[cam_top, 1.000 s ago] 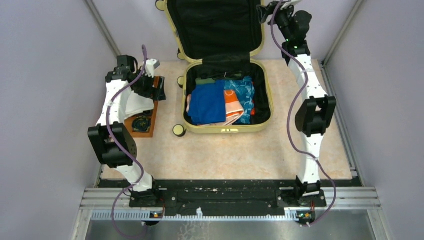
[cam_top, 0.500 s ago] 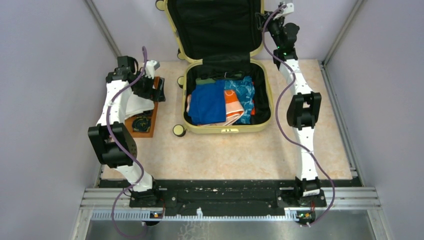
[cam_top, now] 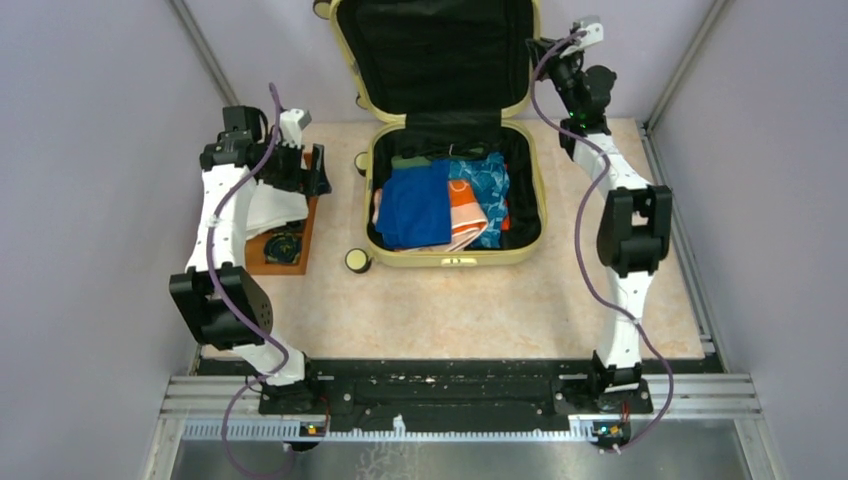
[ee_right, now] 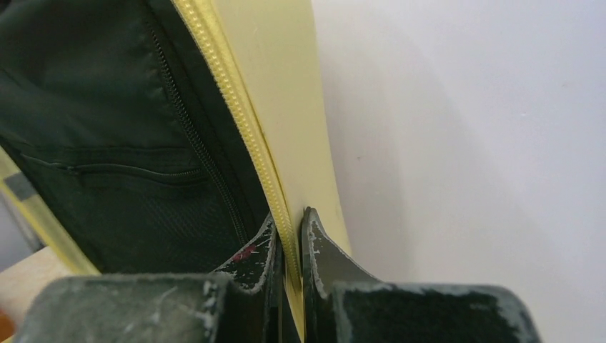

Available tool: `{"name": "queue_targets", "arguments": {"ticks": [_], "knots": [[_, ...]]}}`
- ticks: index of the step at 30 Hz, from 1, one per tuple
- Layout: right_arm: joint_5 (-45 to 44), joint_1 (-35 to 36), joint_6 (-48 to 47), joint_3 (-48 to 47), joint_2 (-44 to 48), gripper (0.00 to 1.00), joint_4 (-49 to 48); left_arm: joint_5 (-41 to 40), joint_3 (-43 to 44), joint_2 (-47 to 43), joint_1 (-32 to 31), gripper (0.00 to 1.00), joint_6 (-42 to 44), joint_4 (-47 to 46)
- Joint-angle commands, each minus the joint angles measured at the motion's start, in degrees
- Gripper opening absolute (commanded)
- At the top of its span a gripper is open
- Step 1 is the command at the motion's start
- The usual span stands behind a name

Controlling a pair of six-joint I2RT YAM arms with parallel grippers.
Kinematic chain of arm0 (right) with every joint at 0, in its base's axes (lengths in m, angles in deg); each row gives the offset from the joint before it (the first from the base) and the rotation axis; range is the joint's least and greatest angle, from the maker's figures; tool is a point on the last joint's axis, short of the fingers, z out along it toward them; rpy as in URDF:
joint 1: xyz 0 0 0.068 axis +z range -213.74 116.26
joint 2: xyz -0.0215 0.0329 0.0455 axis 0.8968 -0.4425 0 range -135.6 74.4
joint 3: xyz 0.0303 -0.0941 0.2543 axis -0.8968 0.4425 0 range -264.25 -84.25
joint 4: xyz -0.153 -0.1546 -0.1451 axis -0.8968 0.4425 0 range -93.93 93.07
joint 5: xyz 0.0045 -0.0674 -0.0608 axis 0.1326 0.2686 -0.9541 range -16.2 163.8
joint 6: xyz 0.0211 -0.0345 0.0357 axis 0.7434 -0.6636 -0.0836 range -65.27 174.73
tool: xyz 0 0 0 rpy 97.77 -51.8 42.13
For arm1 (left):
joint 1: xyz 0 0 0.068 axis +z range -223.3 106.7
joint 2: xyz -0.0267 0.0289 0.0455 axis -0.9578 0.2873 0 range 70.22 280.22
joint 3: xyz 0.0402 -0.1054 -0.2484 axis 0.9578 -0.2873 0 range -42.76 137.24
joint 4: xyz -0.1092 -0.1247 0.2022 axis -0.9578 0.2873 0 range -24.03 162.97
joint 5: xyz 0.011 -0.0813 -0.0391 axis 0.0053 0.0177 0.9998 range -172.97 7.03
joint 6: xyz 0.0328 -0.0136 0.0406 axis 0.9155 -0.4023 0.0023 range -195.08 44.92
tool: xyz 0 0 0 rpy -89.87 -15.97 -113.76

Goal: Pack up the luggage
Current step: Close the luggage at the center of the board.

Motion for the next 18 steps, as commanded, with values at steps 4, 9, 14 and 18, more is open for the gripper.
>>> {"name": "queue_targets", "arguments": {"ticks": [4,9,14,18], "knots": [[9.75,0.62,4.09,30.65,25.24,0.0,-16.08,1.59,9.62,-4.97,0.14,0.98,-8.69,-5.3],[8.2,0.62,3.89,49.35,37.07,0.0,-18.2,0.62,12.0,-6.21,0.09,0.98,-11.32,-4.57],[6.79,0.67,5.83,62.16,45.75,0.13,-11.77,-0.16,4.59,-9.86,0.13,0.98,-10.29,-4.76],[0.09,0.62,9.93,72.86,54.73,0.43,-9.18,-2.08,-2.28,-12.77,0.08,0.98,-8.15,-5.66]]}}
